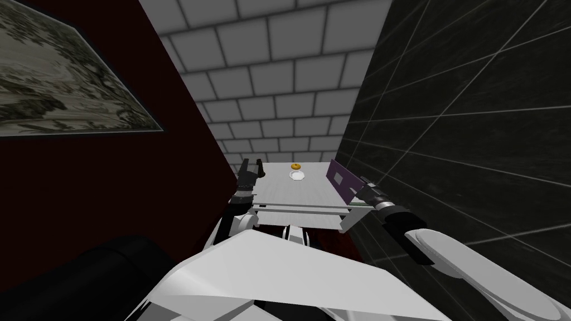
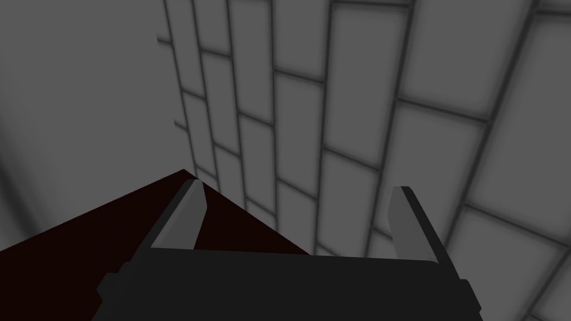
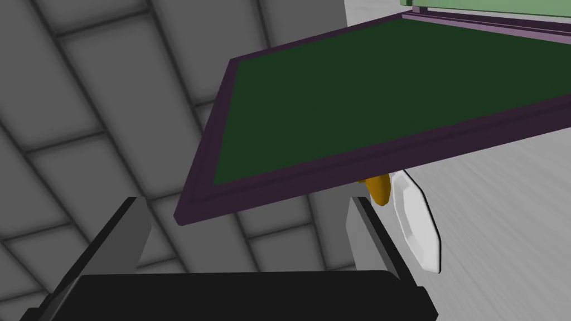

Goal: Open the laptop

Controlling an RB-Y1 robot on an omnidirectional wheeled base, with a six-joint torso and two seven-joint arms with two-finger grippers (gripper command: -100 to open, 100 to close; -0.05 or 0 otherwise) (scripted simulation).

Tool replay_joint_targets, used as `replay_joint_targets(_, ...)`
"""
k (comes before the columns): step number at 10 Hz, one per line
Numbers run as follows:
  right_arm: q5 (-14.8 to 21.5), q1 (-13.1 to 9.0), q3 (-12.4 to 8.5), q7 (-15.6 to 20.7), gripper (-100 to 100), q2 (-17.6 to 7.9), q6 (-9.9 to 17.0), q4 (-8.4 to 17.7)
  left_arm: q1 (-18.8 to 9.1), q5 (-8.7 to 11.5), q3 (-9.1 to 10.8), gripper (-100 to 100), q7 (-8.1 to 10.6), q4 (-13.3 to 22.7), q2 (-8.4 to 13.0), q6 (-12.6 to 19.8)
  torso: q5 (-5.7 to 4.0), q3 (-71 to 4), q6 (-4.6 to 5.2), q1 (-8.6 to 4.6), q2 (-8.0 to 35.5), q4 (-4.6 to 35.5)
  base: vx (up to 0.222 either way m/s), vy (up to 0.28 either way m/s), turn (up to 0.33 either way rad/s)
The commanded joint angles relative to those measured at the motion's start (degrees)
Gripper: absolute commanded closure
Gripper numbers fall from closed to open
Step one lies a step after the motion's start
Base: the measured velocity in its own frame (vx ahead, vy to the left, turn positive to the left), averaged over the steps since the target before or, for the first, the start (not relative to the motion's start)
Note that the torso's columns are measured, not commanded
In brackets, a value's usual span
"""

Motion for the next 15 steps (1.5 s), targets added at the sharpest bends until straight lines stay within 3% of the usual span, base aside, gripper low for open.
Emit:
replay_joint_targets(1, -2.5, -1.1, -0.4, -2.0, 100, 0.3, -1.1, 1.2, 0.0, 0.0, 0.00, 0, 0.00, 0.0, 0.0, 0.0, -0.02, 0.0, -0.01, 0.02, 0.0, 0.0, -0.011, -0.062, 0.034)
replay_joint_targets(4, -6.4, -2.6, -1.0, -4.9, 100, 0.8, -2.7, 3.1, 0.0, 0.0, 0.01, 0, 0.00, 0.0, 0.0, 0.0, -0.40, -0.3, 0.21, -0.74, -0.5, -0.4, -0.027, -0.095, 0.047)
replay_joint_targets(9, -12.7, -5.2, -2.0, -9.9, 100, 1.7, -5.4, 6.3, 0.0, 0.0, 0.01, 0, 0.00, 0.0, 0.0, 0.0, -0.34, -0.2, 0.13, -0.40, -0.4, -0.4, -0.020, -0.084, 0.016)
replay_joint_targets(10, -11.9, -5.0, -2.2, -9.1, 100, 1.5, -4.7, 5.3, 0.0, 0.0, 0.01, 0, 0.00, 0.0, 0.0, 0.0, -0.29, -0.2, 0.06, -0.28, -0.4, -0.4, -0.004, -0.045, -0.001)
replay_joint_targets(11, -13.7, -6.1, -2.3, -10.5, 100, 3.6, -5.7, 7.2, 0.0, 0.0, 0.01, 0, 0.00, 0.0, 0.0, 0.0, -0.16, -0.2, -0.02, 0.04, -0.3, -0.3, -0.024, -0.091, 0.028)
replay_joint_targets(15, -17.2, -7.9, -1.9, -12.7, 100, 7.8, -7.6, 10.7, 0.0, 0.0, 0.01, 0, 0.00, 0.0, 0.0, 0.0, -0.25, -0.2, -0.07, -0.13, -0.4, -0.4, -0.022, -0.141, 0.053)
